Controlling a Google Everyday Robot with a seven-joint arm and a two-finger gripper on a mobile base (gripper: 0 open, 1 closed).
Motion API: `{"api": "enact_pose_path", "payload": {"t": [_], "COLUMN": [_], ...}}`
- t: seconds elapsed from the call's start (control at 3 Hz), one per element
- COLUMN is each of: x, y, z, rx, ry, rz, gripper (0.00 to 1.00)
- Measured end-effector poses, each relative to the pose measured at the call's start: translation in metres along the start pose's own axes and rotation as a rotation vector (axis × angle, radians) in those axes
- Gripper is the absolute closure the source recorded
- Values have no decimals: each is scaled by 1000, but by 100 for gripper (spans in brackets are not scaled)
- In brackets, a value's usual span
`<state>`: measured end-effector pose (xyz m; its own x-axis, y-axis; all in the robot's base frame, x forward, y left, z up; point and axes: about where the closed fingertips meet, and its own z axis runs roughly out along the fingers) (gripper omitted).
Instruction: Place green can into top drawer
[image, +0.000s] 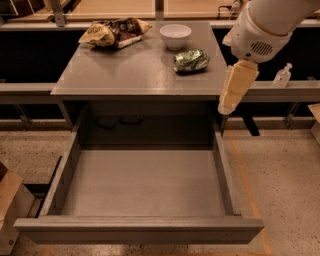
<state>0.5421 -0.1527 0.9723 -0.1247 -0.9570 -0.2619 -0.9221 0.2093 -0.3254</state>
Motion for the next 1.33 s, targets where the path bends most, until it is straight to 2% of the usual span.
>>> {"api": "enact_pose_path", "payload": {"t": [0.33,0.67,1.0,1.33], "x": [-7,-9,-24,-51], "y": [-5,-6,-28,-69], "z": [0,9,29,53], "rx": [5,2,26,76], "ry": [-10,-32,-135,-244], "rz": [-8,28,78,99], "gripper": [0,0,0,0]}}
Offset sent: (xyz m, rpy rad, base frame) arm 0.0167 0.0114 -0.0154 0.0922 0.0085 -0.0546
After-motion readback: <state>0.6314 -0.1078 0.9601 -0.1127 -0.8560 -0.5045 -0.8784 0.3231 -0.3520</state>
